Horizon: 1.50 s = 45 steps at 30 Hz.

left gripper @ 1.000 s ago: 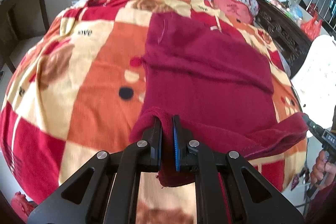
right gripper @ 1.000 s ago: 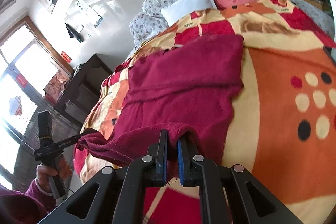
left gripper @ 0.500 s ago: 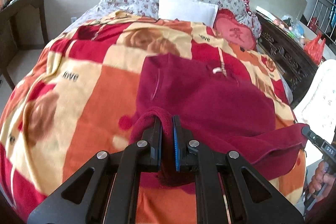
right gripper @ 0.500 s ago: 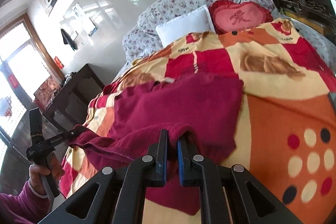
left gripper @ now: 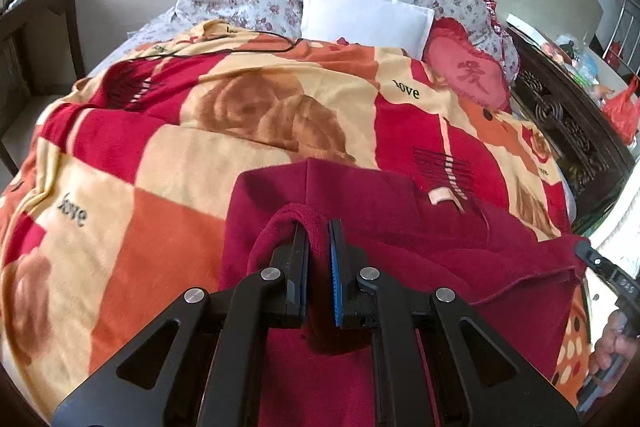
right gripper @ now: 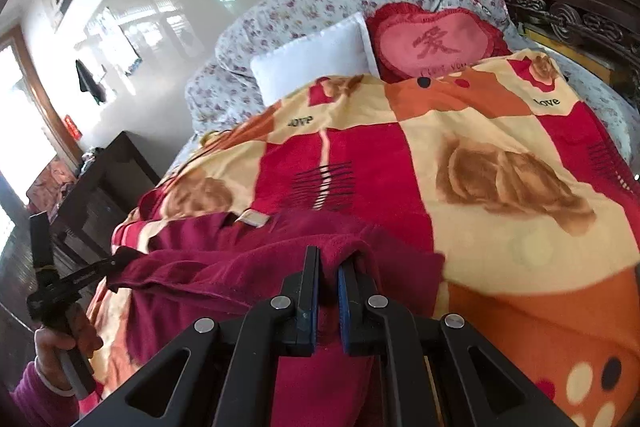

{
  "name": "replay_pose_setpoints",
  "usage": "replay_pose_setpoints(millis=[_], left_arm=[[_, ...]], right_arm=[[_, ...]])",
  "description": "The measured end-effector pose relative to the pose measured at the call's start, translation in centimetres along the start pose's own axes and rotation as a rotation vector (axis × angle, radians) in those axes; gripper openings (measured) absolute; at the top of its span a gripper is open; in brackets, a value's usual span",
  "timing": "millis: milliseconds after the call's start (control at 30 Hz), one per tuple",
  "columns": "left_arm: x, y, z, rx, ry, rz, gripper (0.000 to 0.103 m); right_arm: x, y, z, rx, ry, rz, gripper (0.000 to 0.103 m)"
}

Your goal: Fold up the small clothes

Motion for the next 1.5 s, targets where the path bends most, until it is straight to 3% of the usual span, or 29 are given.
replay_pose_setpoints(millis=[167,267,300,333,400,500,600,767,967,1167,1333,1500], left_arm=[[-1.3,1.8,-0.5,0.061,-0.029,-0.060,0.010],[-1.7,1.3,-0.4,0.106,-0.010,-0.084,0.017],[-1.9,1.0,-0.3,0.113,-0.003,-0.084,0.023],[-2.0,0.8,-0.2,0.118,0.001,-0.084,0.026],[-2.4,0.0,-0.4,0.105,-0.004,-0.059,0.051],[-3.0,-1.7,-1.0,0.111,-0.035,0.029,0.068],[-3.0,-1.7,-0.9,0.128,-0.044,0.020,0.068],[-2.4,1.1,-0.1,0.060,-0.011,-0.035,0.068],[-3.3,5.5,-0.8,-0.014,-0.066,-0.086,0.068],[-5.1,8.2,-1.1,-0.096,-0.087,-0.098,0.068],[-5.8,9.4,-1.4,-0.139,-0.071,-0.112,0.069],[-5.6,8.0,-1.3,-0.143,-0.069,-0.088,0.069]], right_arm=[[-1.1,2.8,2.7,-0.082,0.148,-0.065,0.013],[-0.9,1.7,3.0,-0.095,0.161,-0.036,0.030],[-0.8,0.8,3.2,-0.043,0.151,-0.009,0.047],[-0.7,0.1,3.4,-0.010,0.145,0.015,0.049],[-0.5,-1.4,3.1,-0.001,0.122,0.038,0.049],[0.1,-2.9,1.6,-0.028,0.067,0.072,0.049],[1.1,-2.3,-1.1,-0.028,-0.043,0.046,0.047],[0.7,2.0,-4.0,0.072,-0.186,-0.007,0.046],[-2.5,6.7,-2.4,0.142,-0.109,-0.013,0.046],[-3.3,11.6,0.5,0.189,-0.017,-0.100,0.046],[-3.6,11.9,1.0,0.171,0.001,-0.105,0.046],[-3.2,8.7,-0.2,0.154,-0.032,-0.067,0.046]])
Point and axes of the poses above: each gripper's, at about its wrist camera, not at the fingertips, and y roughly the way its jaws point, z to its right, x to its underside, the point moved 6 cm from there along y, roughly the way its jaws point, and after that the axes turned 10 degrees about -z, right-handed, at the moved point
